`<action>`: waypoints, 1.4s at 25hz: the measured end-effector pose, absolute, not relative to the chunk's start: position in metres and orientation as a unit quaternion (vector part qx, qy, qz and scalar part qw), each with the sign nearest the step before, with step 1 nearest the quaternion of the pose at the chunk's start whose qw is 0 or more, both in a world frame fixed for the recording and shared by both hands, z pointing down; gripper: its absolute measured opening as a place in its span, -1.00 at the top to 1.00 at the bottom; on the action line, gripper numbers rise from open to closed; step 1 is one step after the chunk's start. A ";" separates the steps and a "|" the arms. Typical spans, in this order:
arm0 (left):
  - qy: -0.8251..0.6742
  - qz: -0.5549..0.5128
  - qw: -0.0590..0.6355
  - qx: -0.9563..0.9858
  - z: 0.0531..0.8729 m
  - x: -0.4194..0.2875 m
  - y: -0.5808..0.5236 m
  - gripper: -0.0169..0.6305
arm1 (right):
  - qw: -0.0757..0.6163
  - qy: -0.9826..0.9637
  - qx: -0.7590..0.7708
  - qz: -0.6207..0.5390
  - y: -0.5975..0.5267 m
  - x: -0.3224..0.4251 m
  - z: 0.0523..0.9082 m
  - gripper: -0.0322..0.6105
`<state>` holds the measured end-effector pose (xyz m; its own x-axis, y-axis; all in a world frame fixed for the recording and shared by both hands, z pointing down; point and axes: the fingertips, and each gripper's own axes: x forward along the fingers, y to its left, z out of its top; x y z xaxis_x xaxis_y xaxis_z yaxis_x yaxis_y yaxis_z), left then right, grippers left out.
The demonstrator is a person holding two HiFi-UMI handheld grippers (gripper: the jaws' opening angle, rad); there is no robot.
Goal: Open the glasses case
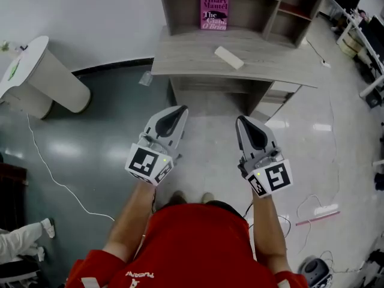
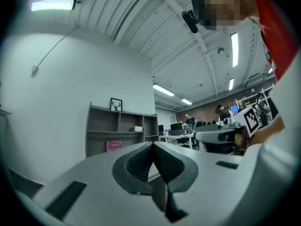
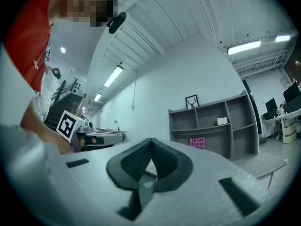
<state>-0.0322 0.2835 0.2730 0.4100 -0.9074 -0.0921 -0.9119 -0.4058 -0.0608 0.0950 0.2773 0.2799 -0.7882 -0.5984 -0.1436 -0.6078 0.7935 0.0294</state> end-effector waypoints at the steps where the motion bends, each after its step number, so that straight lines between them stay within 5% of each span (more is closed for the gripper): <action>1: 0.545 0.021 0.053 -0.837 0.275 -0.030 0.281 0.92 | 0.063 0.945 -0.318 0.037 0.276 0.098 0.282 0.89; 13: 0.559 0.010 0.058 -0.827 0.288 -0.027 0.215 0.92 | 0.051 0.947 -0.315 0.042 0.203 0.112 0.298 0.89; 35: 0.451 -0.045 0.011 -0.891 0.401 -0.088 -0.106 0.92 | -0.049 0.911 -0.409 0.021 -0.080 0.039 0.365 0.89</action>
<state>-0.0878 -0.1061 0.4010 0.5889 -0.8051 0.0705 -0.8032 -0.5927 -0.0600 0.0389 -0.0798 0.3647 -0.6603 -0.7476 0.0715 -0.7434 0.6642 0.0788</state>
